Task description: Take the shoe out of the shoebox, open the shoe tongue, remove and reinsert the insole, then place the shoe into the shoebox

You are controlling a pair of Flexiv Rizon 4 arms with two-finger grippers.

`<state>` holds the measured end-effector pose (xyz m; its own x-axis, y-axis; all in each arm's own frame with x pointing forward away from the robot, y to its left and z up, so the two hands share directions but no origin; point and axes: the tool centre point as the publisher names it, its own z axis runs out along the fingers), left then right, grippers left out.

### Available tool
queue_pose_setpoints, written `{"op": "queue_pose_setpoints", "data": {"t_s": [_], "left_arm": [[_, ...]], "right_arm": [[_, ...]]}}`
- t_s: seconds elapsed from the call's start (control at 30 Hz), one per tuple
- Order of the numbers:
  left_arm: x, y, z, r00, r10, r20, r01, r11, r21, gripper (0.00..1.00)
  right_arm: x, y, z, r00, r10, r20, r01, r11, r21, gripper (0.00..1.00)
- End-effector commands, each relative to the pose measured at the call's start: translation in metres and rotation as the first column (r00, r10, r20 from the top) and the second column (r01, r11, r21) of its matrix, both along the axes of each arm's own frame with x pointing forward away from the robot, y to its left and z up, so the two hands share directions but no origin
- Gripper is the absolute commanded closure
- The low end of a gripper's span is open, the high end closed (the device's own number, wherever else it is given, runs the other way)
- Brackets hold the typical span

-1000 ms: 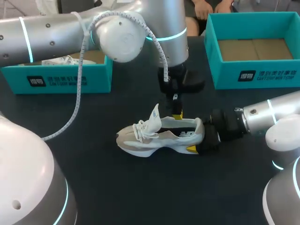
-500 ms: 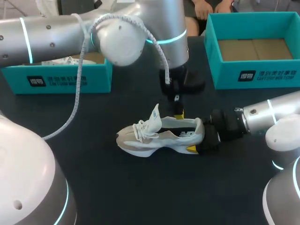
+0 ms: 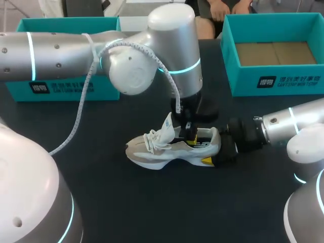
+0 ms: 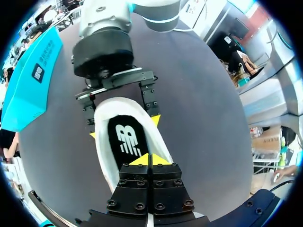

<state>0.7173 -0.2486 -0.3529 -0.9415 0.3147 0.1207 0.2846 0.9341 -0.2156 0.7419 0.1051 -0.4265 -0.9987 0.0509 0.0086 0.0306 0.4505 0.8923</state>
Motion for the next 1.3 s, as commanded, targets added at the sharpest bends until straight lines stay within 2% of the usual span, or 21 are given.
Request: {"op": "queue_pose_setpoints", "data": {"t_s": [0.03,0.33,0.63,0.7,0.77,0.8,0.83,0.87,0.93,1.1,1.23,1.3], "left_arm": [[0.000,-0.004,-0.013,1.000,-0.020,-0.009,0.020,1.000,0.016,1.00],[0.001,0.007,-0.035,0.999,-0.040,-0.030,0.042,0.996,0.078,1.00],[-0.004,0.016,-0.040,0.998,-0.054,-0.031,0.056,0.996,0.071,1.00],[-0.005,0.018,-0.041,0.999,-0.033,-0.022,0.035,0.996,0.088,0.75],[-0.004,0.017,-0.042,0.999,-0.037,-0.030,0.040,0.996,0.083,0.58],[-0.004,0.018,-0.042,0.999,-0.038,-0.029,0.041,0.996,0.083,0.54],[-0.005,0.018,-0.043,0.999,-0.038,-0.028,0.040,0.996,0.082,0.54],[-0.005,0.018,-0.044,0.999,-0.038,-0.029,0.040,0.996,0.080,0.59],[-0.005,0.018,-0.046,0.999,-0.040,-0.031,0.042,0.996,0.075,0.60],[-0.004,0.014,-0.058,1.000,-0.028,0.009,0.027,0.996,0.088,0.52],[-0.004,0.013,-0.067,0.997,-0.028,0.068,0.025,0.999,0.043,0.51],[-0.005,0.013,-0.069,0.997,-0.037,0.064,0.037,0.999,0.000,0.44]], "right_arm": [[0.001,-0.001,-0.005,1.000,-0.001,0.001,0.001,1.000,-0.003,1.00],[0.001,-0.001,-0.005,1.000,-0.001,0.001,0.001,1.000,-0.003,1.00],[0.001,-0.001,-0.005,1.000,-0.001,0.001,0.001,1.000,-0.003,1.00],[0.001,-0.001,-0.005,1.000,-0.001,0.001,0.001,1.000,-0.003,1.00],[0.001,-0.001,-0.005,1.000,-0.001,0.001,0.001,1.000,-0.003,1.00],[0.001,-0.001,-0.005,1.000,-0.001,0.001,0.001,1.000,-0.003,1.00],[0.001,-0.001,-0.005,1.000,-0.001,0.001,0.001,1.000,-0.003,1.00],[0.001,-0.001,-0.005,1.000,-0.001,0.001,0.001,1.000,-0.003,1.00],[0.001,-0.001,-0.005,1.000,-0.001,0.001,0.001,1.000,-0.003,1.00],[0.001,-0.001,-0.005,1.000,-0.001,0.001,0.001,1.000,-0.003,1.00],[0.001,-0.001,-0.005,1.000,-0.001,0.001,0.001,1.000,-0.003,1.00],[0.001,-0.001,-0.005,1.000,-0.001,0.001,0.001,1.000,-0.003,1.00]]}}
